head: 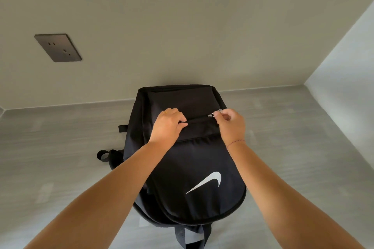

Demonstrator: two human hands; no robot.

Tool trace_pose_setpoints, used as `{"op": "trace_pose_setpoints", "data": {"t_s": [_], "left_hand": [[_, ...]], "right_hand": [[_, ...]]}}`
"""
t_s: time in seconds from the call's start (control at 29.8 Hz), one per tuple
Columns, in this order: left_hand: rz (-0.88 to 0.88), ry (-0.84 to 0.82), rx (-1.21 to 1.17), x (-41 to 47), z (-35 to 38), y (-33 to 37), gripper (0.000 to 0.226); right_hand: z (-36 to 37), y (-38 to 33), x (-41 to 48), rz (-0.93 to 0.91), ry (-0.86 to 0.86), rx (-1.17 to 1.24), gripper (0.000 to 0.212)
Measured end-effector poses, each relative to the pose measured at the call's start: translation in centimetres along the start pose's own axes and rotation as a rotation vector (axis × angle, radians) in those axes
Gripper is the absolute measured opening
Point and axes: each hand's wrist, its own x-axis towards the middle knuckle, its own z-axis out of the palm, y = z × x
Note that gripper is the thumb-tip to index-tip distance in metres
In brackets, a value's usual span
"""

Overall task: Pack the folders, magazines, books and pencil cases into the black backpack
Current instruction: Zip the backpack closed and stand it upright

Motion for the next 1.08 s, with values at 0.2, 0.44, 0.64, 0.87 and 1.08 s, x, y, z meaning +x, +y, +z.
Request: {"op": "trace_pose_setpoints", "data": {"t_s": [0.2,0.44,0.64,0.87,1.08], "left_hand": [[-0.022,-0.030,-0.006,-0.2,-0.1,-0.2,0.007],[-0.090,-0.097,-0.016,-0.4,-0.7,0.0,0.012],[-0.393,-0.004,-0.144,-4.5,-4.9,-3.8,0.021],[-0.663,0.049,-0.211,-11.3,-5.5,-6.8,0.019],[-0.721,0.065,-0.285,-13.4,-4.4,-6.5,0.014]], "right_hand": [[-2.8,1.9,1.8,0.156,0.075,0.125,0.022],[-2.2,3.1,2.6,0.302,0.071,0.094,0.012],[-0.6,-0.2,-4.0,0.044,0.085,-0.023,0.019],[8.5,0.8,-13.4,-0.264,-0.497,-0.294,0.025],[12.6,-0.7,-13.5,-0.269,-0.498,-0.565,0.022]]}}
